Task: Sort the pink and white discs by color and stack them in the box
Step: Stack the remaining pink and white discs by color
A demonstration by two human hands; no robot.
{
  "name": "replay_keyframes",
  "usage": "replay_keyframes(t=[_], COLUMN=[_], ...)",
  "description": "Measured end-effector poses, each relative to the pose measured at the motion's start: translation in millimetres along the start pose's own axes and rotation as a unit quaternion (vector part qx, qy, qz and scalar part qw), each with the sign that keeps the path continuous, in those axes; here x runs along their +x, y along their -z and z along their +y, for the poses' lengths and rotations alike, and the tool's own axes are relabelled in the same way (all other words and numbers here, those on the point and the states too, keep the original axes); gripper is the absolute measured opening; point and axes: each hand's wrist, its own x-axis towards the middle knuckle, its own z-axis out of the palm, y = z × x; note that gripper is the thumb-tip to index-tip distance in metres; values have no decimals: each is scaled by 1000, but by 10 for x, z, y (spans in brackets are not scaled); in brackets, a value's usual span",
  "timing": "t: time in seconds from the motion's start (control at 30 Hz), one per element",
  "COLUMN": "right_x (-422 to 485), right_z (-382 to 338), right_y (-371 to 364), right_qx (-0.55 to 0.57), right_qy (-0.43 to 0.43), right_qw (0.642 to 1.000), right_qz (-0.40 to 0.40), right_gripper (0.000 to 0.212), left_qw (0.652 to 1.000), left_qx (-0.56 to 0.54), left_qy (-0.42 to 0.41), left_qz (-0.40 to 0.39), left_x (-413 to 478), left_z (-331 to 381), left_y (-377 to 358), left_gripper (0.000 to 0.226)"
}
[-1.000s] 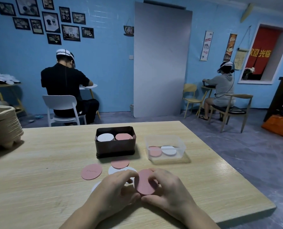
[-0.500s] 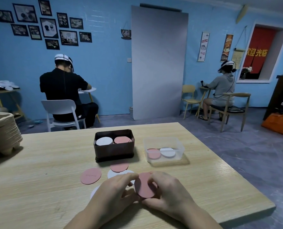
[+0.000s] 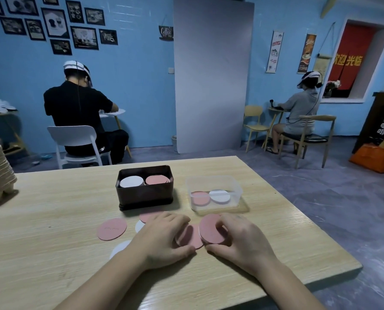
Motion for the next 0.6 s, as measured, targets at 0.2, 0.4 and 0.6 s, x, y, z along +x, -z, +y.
replay_keyframes(t=[0.2,0.4,0.6], right_x=[9,31,91], right_z=[-3,31,-72], right_y=[3,-13,-33], right_qx=[7,36,21], right_qy=[-7,-13,-1], right_qw=[1000,999,999], right_qz=[-7,-9,-26], right_gripper=[45,46,45], left_qw=[999,996,990], left_qx=[-23,-29,-35], left_qy=[-19,-8,-4], left_qz=[31,81,138], left_x=[-2,-138,-296], left_z=[-27,-109,-249], left_y=[-60,111,103], left_gripper=[43,52,51])
